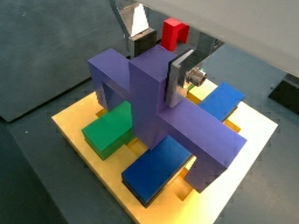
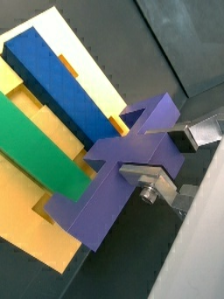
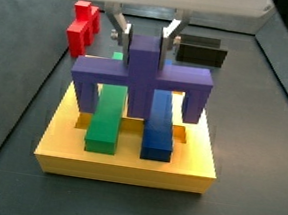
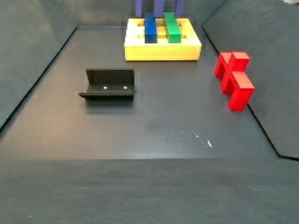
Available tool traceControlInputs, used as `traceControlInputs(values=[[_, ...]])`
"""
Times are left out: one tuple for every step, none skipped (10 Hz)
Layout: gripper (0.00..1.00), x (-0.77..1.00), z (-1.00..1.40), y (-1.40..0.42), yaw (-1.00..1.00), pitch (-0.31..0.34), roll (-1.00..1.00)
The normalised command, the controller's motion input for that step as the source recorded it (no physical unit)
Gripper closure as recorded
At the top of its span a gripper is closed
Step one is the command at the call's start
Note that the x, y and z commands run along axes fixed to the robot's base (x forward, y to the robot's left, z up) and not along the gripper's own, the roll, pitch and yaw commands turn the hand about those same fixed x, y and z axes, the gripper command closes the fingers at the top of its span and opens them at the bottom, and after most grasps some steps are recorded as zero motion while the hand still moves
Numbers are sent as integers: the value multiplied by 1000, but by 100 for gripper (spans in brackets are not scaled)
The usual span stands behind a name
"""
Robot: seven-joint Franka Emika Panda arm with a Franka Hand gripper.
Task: Pick up the purple object. Move up. Place the purple object on the fixture. Regrasp the purple object. Move to above the board. Insert the purple object.
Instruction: Insert the purple object.
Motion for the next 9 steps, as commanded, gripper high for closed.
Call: traceControlInputs(values=[[100, 0, -109, -123, 0, 0, 64], [100, 0, -134, -131, 0, 0, 91], [100, 0, -71, -123, 0, 0, 81], [100, 0, 63, -74, 0, 46, 4], [100, 0, 194, -23, 0, 53, 0], [100, 26, 180, -11, 0, 67, 0], [100, 0, 174, 0, 0, 64, 0], [100, 0, 0, 0, 0, 4, 3], [100, 0, -71, -11, 11, 0, 71]])
